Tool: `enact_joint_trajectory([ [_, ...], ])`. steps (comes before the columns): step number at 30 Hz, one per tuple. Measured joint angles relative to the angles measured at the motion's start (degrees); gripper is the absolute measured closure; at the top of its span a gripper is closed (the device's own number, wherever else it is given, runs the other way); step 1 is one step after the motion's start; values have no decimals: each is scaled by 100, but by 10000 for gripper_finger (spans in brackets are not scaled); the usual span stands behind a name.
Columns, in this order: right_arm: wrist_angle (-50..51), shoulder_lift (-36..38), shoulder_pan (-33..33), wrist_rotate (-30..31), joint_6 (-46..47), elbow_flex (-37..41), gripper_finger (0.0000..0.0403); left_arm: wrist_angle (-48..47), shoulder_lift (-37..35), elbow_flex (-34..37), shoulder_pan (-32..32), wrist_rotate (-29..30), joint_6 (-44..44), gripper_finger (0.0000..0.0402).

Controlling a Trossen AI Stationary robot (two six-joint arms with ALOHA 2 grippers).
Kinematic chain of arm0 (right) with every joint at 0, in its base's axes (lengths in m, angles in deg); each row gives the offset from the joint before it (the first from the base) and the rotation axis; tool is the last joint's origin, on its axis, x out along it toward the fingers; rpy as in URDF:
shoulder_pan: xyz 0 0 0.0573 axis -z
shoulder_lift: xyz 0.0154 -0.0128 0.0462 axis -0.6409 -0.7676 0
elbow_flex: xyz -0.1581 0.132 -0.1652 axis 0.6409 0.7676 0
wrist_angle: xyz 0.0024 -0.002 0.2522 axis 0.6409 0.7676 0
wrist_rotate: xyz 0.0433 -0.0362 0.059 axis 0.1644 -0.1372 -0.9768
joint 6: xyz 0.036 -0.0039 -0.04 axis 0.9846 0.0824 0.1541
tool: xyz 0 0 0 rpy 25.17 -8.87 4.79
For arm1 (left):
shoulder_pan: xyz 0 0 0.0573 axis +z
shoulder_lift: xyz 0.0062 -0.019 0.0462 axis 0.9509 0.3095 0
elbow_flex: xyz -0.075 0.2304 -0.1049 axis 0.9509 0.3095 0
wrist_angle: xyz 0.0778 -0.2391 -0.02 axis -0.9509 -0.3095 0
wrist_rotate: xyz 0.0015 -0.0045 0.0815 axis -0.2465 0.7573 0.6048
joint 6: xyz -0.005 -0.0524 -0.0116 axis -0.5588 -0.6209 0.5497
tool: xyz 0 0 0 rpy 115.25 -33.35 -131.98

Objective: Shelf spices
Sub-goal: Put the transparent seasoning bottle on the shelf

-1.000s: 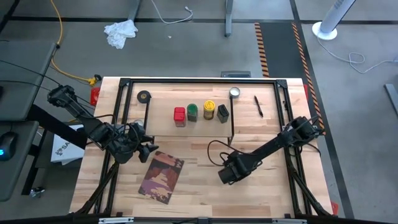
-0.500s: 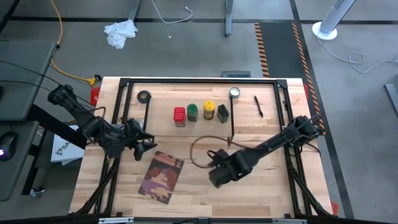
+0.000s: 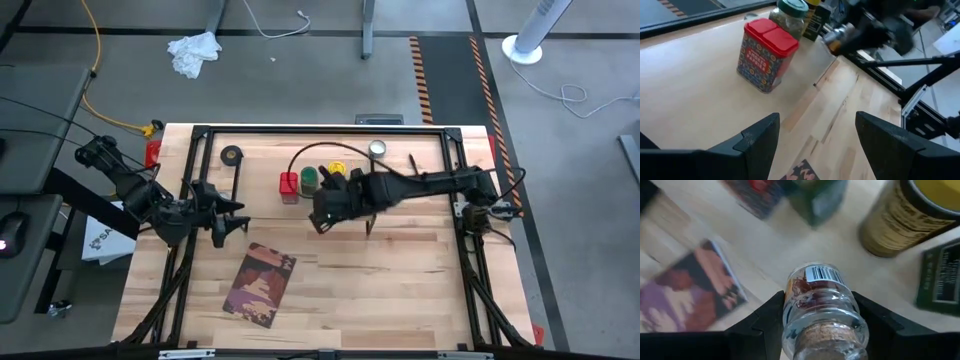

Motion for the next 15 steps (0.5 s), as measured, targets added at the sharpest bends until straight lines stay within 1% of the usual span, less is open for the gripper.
enact_joint_trajectory([
  [3, 298, -8, 268, -326, -229, 51, 219, 0, 0, 0, 0, -122, 2, 145],
  [6, 336, -9, 437, -558, -522, 53, 218, -2, 0, 0, -1, -201, 8, 145],
  [10, 390, -9, 519, -505, -691, 53, 212, -49, 2, 0, 0, -192, 98, 145],
  [15, 383, -52, 547, -483, -707, 53, 186, -118, 2, 0, 0, -186, 157, 145],
])
